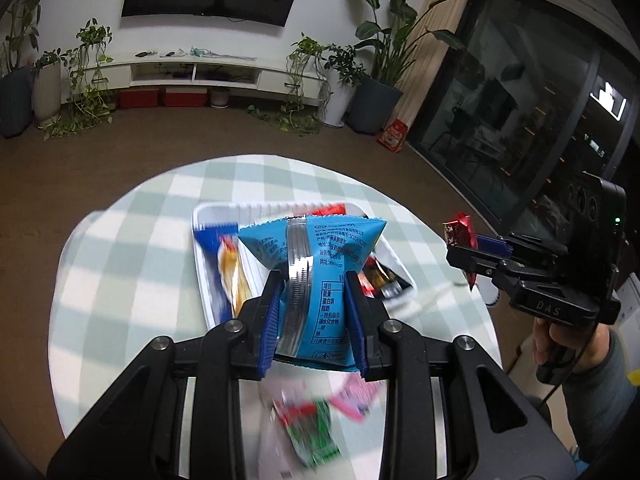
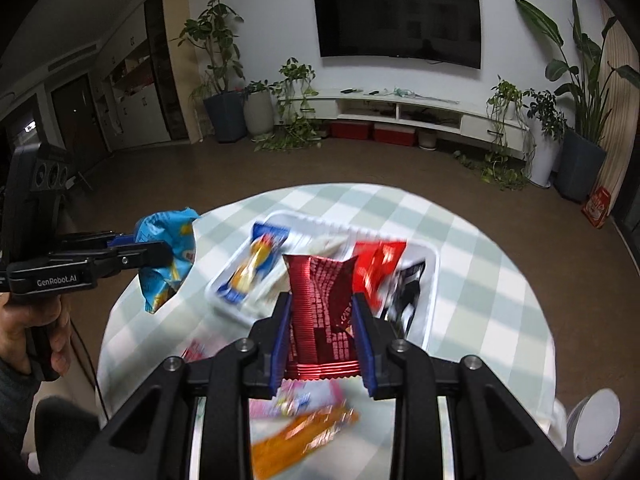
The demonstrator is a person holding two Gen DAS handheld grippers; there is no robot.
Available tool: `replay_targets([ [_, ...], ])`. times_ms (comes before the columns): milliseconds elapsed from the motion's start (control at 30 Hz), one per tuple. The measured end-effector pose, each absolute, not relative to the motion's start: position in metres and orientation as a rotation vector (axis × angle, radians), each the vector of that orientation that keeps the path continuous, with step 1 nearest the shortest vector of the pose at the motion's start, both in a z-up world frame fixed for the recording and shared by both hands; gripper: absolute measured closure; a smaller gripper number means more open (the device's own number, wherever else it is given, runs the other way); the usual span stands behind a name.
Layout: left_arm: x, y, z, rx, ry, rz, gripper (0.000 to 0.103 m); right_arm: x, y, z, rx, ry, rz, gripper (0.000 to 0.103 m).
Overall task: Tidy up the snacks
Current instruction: 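Carry the blue packet and red candy packet into the tray and release both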
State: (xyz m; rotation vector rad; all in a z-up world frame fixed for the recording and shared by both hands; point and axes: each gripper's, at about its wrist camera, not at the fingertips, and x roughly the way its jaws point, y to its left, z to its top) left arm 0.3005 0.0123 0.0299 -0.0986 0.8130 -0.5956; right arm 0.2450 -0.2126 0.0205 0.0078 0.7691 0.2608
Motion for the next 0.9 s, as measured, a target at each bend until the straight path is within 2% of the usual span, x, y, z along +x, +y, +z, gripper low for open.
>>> replay_targets([
  [333, 0.381, -0.027, -0.017, -0.033, 0.92, -0.515, 0.075, 0.319, -0.197, -0.033, -0.013, 0.883, 0.224, 0.071],
  [567, 0.394, -0.042, -0.048, 0.005, 0.942, -0.5, 0.075, 0.336, -0.179, -0.064, -0.05, 0.929, 0.223, 0.071],
  [900, 0.394, -0.049, -0.055, 0.053, 0.92, -0.483, 0.074, 0.338, -0.172, -0.077, -0.08, 0.938, 0.207, 0.071],
])
